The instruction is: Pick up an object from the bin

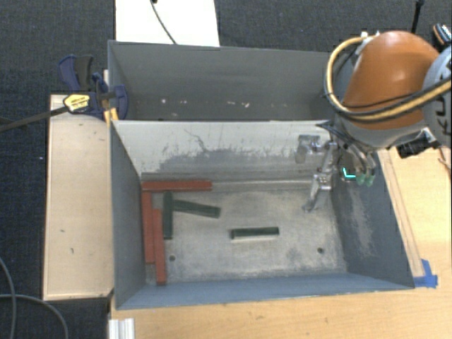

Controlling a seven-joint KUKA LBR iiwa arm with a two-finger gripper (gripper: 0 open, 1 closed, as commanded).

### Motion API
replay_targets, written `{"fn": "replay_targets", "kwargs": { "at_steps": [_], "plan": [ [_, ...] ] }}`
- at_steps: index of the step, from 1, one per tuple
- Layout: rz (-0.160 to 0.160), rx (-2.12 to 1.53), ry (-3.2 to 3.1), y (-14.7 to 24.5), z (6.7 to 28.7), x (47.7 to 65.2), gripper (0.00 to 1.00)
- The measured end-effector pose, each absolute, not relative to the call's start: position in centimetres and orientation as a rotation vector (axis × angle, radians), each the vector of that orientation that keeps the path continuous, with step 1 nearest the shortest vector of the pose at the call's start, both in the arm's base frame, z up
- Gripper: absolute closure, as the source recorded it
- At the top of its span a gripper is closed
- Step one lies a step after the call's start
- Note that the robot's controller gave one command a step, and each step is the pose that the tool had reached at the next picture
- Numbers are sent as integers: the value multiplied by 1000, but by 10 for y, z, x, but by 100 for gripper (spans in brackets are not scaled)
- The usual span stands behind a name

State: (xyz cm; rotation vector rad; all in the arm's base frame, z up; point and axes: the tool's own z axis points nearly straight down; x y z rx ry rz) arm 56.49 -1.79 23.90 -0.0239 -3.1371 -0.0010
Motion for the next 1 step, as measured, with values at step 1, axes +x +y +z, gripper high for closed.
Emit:
{"fn": "replay_targets", "kwargs": {
  "at_steps": [1],
  "plan": [
    [-3, 34, -3134, 48, 66, 510, 0]
  ]
}}
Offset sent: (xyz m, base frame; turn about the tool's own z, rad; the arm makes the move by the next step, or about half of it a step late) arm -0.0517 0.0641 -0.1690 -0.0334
